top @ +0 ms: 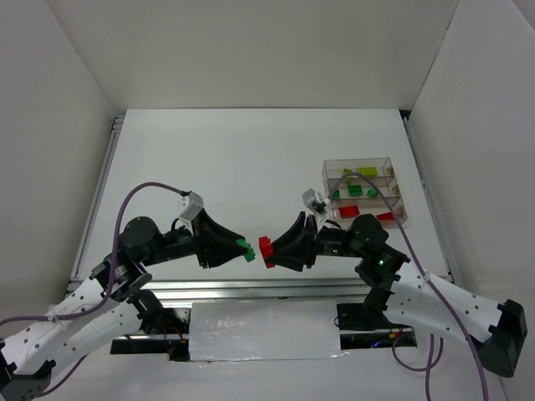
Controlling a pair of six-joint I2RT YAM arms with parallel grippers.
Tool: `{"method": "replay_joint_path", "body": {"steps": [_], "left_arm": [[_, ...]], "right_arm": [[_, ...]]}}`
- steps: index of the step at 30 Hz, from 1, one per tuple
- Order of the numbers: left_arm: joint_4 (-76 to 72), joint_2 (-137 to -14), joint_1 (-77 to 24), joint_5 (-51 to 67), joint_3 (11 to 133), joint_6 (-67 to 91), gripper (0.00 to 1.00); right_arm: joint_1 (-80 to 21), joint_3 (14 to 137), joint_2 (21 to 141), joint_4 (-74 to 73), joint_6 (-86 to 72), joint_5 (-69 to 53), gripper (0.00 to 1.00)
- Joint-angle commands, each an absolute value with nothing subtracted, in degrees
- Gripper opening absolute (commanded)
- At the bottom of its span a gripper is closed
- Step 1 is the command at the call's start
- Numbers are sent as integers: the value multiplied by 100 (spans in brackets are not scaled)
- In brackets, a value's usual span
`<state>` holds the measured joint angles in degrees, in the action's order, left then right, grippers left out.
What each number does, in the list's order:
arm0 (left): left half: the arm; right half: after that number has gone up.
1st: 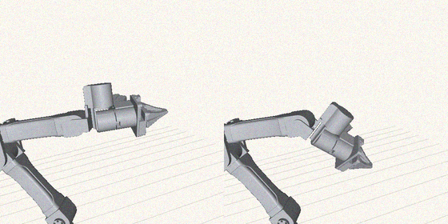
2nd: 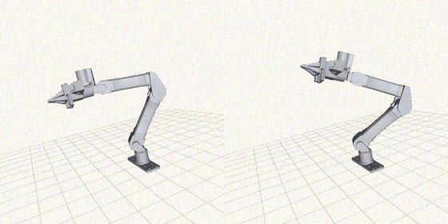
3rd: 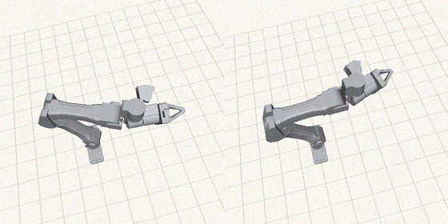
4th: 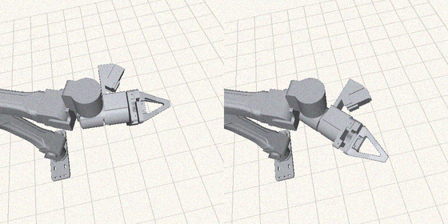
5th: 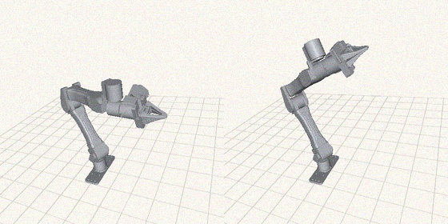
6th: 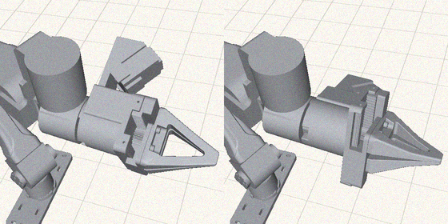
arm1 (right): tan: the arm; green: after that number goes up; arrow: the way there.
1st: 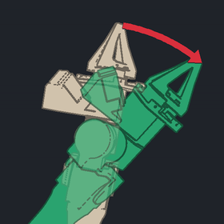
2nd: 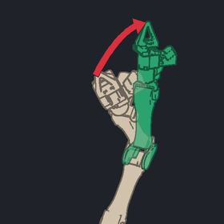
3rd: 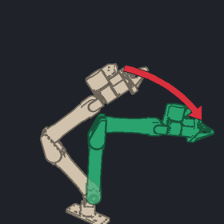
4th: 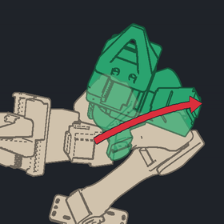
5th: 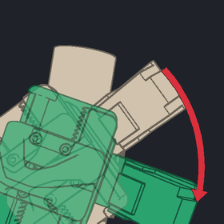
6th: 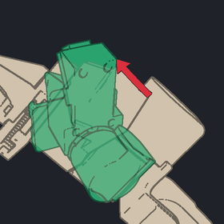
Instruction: Sort the legos into containers by color
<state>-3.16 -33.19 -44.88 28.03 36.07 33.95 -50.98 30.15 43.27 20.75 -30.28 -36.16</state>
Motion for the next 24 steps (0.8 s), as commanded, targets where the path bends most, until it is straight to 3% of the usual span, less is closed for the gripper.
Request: {"method": "replay_joint_path", "body": {"steps": [1, 6, 8, 9, 13, 19, 24], "left_arm": [[201, -2955, -4474, 1794, 3858, 3138, 0], [640, -2681, -4474, 1109, 3990, 3190, 0], [1026, -2672, -4474, 200, 4252, 3295, 0], [1620, -2785, -4474, -155, 4384, 3348, 0], [3065, -3285, -4474, -1720, 5009, 3524, 0], [3525, -3244, -4474, -2110, 5072, 3683, 0], [3445, -3155, -4474, -1907, 4939, 3718, 0]], "right_arm": [[-4844, 2892, 3666, 1671, -2716, -2919, 0], [-4246, 2944, 3217, 538, -2531, -2121, 0], [-3914, 3093, 3313, -232, -2697, -1279, 0], [-3746, 3181, 3461, -550, -2837, -143, 0], [-2376, 4120, 4858, -2458, -3822, 1640, 0], [-514, 3877, 5643, -2225, -4192, 1829, 0], [315, 3884, 5993, -1819, -4184, 1749, 2]]}}
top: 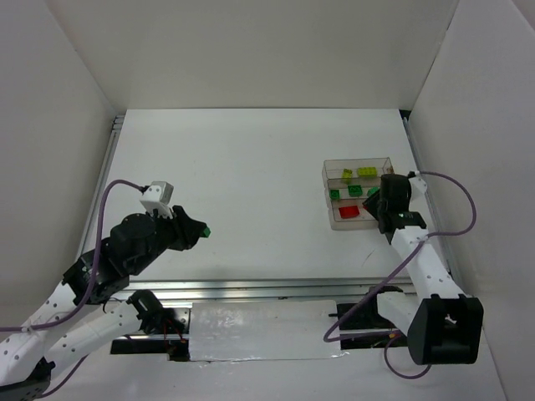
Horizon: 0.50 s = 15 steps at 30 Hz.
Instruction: Sort the legos into containers by color
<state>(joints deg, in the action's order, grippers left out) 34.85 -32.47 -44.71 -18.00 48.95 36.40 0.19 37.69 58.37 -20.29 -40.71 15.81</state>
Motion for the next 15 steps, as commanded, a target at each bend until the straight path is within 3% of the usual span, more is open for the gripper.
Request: {"method": "replay_joint_path", "body": {"steps": [1, 7, 10, 11, 13, 15], "left_arm": [[3428, -3199, -4474, -1890, 4939, 3718, 0], [3270, -3305, -4474, -1635, 4808, 3735, 0], [3234, -3322, -4474, -1591, 4799, 3718, 0], [3217, -3322, -4474, -1573, 4790, 3709, 0], [3173, -3331, -4474, -1521, 4773, 3709, 0], [3147, -3375, -4474, -1477, 4729, 3735, 0]], "right_arm": [[456, 4015, 6238, -1819, -4123, 1749, 2], [765, 4122, 6662, -1661, -4148, 1529, 6], [773, 4139, 6662, -1538, -4122, 1477, 18], [773, 4166, 6688, -1538, -4113, 1459, 29], [782, 4245, 6758, -1521, -4052, 1328, 31], [782, 4254, 6811, -1468, -4043, 1292, 44]]}}
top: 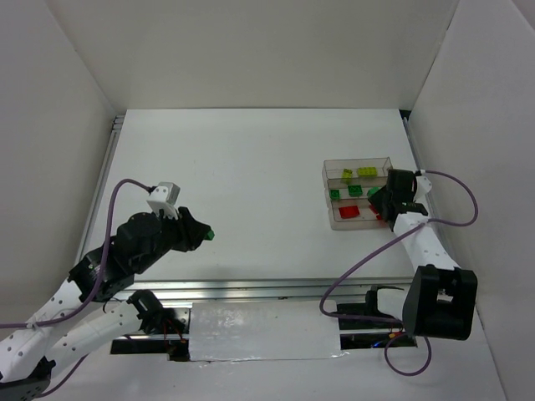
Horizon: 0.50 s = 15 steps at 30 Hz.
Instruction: Sort the legos into containers by color
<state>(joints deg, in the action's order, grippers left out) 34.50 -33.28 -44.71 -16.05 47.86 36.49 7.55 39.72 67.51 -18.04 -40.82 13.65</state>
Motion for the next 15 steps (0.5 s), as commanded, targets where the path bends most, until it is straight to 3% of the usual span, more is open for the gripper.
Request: {"method": "replay_joint_path", "body": {"steps": [1, 2, 6, 11, 15], "left_arm": [[3120, -3392, -4474, -1459, 4702, 3753, 0], [3094, -3410, -4474, -1433, 4659, 3762, 0], [3050, -3445, -4474, -1362, 4579, 3788, 0], [2962, -3445, -4474, -1362, 4579, 3762, 0], [2419, -3656, -4474, -1082, 4491, 3788, 0]], "right_arm": [[774, 4254, 6855, -1433, -4017, 1231, 51], [782, 4245, 6882, -1415, -4017, 1222, 61], [774, 4236, 6978, -1371, -3990, 1160, 75], [765, 4210, 6882, -1266, -3911, 643, 81], [651, 4026, 5972, -1318, -3893, 115, 87]]}}
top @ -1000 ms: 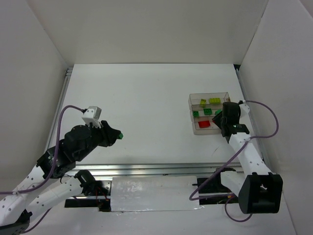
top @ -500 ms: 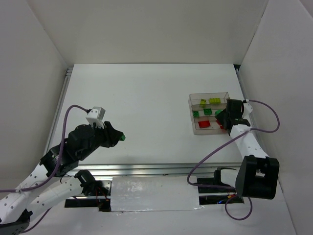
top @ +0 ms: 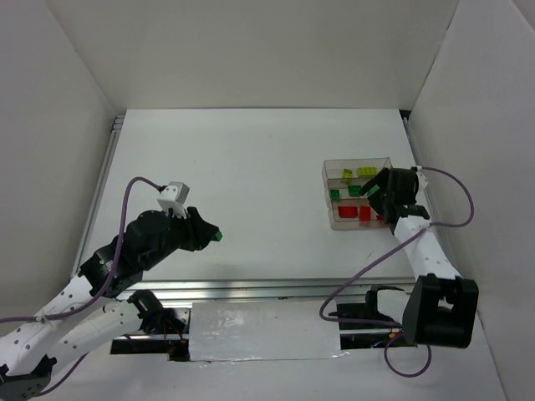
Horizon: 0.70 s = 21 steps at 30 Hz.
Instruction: Sort the legos into containers by color
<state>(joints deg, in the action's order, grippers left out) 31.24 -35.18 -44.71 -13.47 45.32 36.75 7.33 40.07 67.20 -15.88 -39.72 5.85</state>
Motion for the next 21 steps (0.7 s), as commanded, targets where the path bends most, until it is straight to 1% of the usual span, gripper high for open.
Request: {"method": "replay_joint_path", "body": {"steps": [1, 2, 3, 5, 7, 8, 9, 10, 11, 12, 13, 14, 15, 16, 17, 21], "left_arm": [[2226, -3752, -4474, -811, 4439, 3797, 0], [1815, -4005, -4474, -678, 4421, 3806, 0], [1619, -4164, -4482, -529, 4473, 3814, 0], [1224, -4655, -4491, -12, 4535, 3797, 0], [477, -5025, -4509, 611, 4553, 3788, 0], [-91, -5140, -4517, 859, 4544, 3805, 0], [-384, -5237, -4518, 1088, 4553, 3823, 0], [-596, -5334, -4518, 1316, 4622, 3832, 0], [-789, -5483, -4526, 1771, 4649, 3867, 0], [-1165, -5528, -4518, 1975, 4684, 3937, 0], [-1343, -5563, -4518, 2169, 4702, 3972, 0], [-1501, -5598, -4526, 2345, 4693, 4016, 0], [-1642, -5607, -4526, 2616, 4667, 4130, 0], [-1861, -5581, -4526, 2706, 4650, 4174, 0], [-1942, -5581, -4526, 2777, 4641, 4236, 0], [-2153, -5599, -4535, 3128, 4562, 4482, 0]], "right_arm": [[511, 3982, 5724, -1405, -3876, 36, 96], [431, 3894, 5495, -1467, -3885, 26, 99], [344, 3824, 5058, -1459, -3859, -61, 100], [211, 3727, 4687, -1555, -3614, -560, 99], [115, 3482, 4606, -1338, -3315, -2138, 99], [71, 3341, 4527, -1066, -3035, -3728, 99], [36, 3192, 4483, -794, -2954, -3744, 98], [-156, 3069, 4430, -130, -2918, -5232, 97], [-619, 2772, 4256, 364, -3144, -5786, 97], [-937, 2682, 4150, 1065, -3225, -6140, 97], [-1254, 2663, 4018, 1168, -3208, -6344, 98], [-1605, 2724, 3721, 1160, -2895, -6259, 99], [-2252, 2794, 3605, 1021, -2674, -6110, 100], [-2520, 2865, 3447, 837, -2524, -5821, 100], [-2705, 2874, 3411, 887, -2488, -5757, 100], [-3154, 2707, 3568, 2115, -3172, -5784, 100]]}}
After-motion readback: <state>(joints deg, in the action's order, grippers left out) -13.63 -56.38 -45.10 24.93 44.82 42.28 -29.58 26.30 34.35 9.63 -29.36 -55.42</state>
